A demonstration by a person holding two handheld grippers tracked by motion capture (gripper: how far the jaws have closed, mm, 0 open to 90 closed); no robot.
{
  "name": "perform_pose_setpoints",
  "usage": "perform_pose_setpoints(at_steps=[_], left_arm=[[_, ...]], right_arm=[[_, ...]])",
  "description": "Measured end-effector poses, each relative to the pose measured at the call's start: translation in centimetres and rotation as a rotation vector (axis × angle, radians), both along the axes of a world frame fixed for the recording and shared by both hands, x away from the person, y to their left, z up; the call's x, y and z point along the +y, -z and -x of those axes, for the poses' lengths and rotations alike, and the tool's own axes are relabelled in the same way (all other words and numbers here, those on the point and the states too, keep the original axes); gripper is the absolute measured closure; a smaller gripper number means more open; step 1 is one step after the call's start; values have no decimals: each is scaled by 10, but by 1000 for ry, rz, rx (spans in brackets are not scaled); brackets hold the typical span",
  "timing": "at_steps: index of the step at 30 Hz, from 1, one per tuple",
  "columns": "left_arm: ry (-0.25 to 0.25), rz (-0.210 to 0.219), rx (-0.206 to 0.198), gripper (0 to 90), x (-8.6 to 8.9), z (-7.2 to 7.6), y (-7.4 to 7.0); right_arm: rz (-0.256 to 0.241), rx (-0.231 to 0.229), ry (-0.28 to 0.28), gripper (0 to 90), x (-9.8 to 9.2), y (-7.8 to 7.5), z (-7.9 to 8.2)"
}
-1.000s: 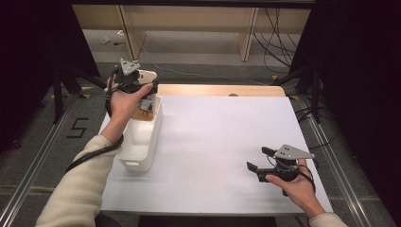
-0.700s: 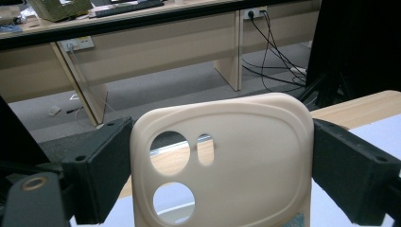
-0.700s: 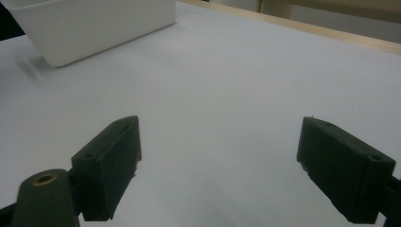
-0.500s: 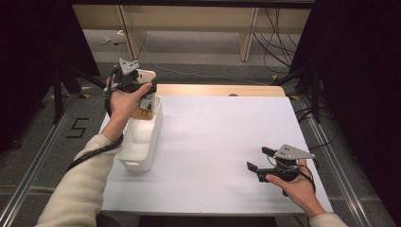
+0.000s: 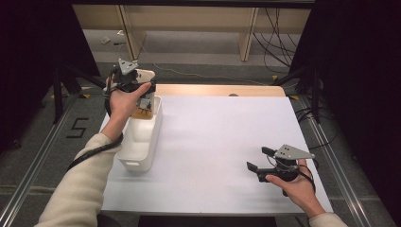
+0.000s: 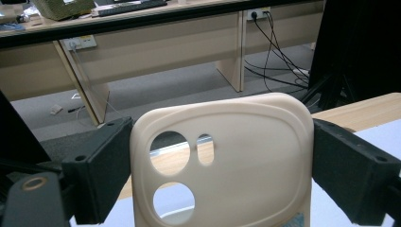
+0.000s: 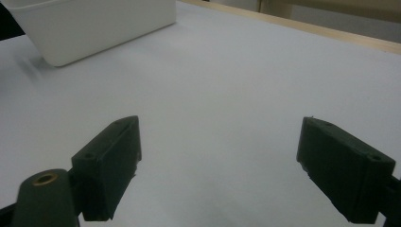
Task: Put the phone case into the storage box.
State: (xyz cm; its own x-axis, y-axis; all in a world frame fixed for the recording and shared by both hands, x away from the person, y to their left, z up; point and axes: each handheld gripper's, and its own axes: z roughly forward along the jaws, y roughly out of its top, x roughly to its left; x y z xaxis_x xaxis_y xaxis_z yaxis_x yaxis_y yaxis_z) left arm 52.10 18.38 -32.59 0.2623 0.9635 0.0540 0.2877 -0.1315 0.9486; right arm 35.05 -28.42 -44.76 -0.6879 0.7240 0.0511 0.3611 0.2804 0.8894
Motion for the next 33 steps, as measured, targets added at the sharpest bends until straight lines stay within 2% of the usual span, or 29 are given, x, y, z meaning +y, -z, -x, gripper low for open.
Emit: perform_pose_setpoints(at_steps=[33], left_arm=[[6, -9, 4, 113, -2, -9, 5]], right_arm=[[-1, 1, -2, 155, 0, 0, 0]])
